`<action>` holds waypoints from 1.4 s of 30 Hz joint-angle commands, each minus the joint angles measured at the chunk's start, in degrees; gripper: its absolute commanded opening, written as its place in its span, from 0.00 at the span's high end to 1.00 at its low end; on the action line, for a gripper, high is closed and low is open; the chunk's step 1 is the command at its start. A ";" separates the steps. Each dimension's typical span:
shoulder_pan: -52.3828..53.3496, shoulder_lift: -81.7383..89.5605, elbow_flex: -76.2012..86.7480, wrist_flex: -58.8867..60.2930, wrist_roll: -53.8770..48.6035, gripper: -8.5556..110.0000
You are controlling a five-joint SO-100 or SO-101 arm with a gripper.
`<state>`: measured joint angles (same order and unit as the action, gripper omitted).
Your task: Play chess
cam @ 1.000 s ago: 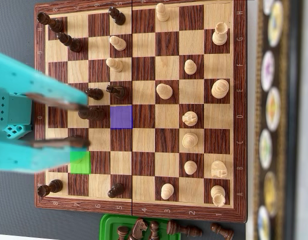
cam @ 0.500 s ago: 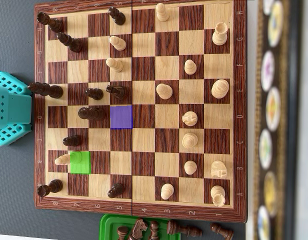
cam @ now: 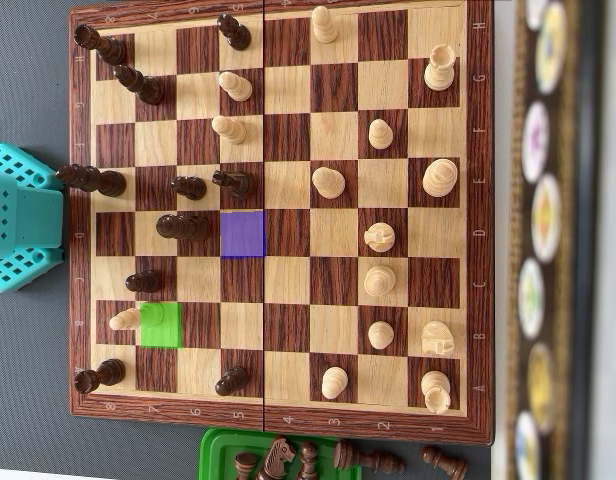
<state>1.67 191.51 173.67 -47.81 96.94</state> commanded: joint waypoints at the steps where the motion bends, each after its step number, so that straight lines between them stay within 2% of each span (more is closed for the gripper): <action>1: 0.18 0.35 1.23 -7.65 -0.26 0.82; 8: 0.18 0.35 7.03 -26.37 -5.89 0.82; 17: -0.35 0.35 7.38 -35.77 -10.99 0.82; 28: -0.44 0.35 7.38 -55.46 -16.44 0.83; 42: 0.00 0.26 7.38 -55.63 -15.73 0.82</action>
<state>1.67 192.30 179.82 -103.36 81.04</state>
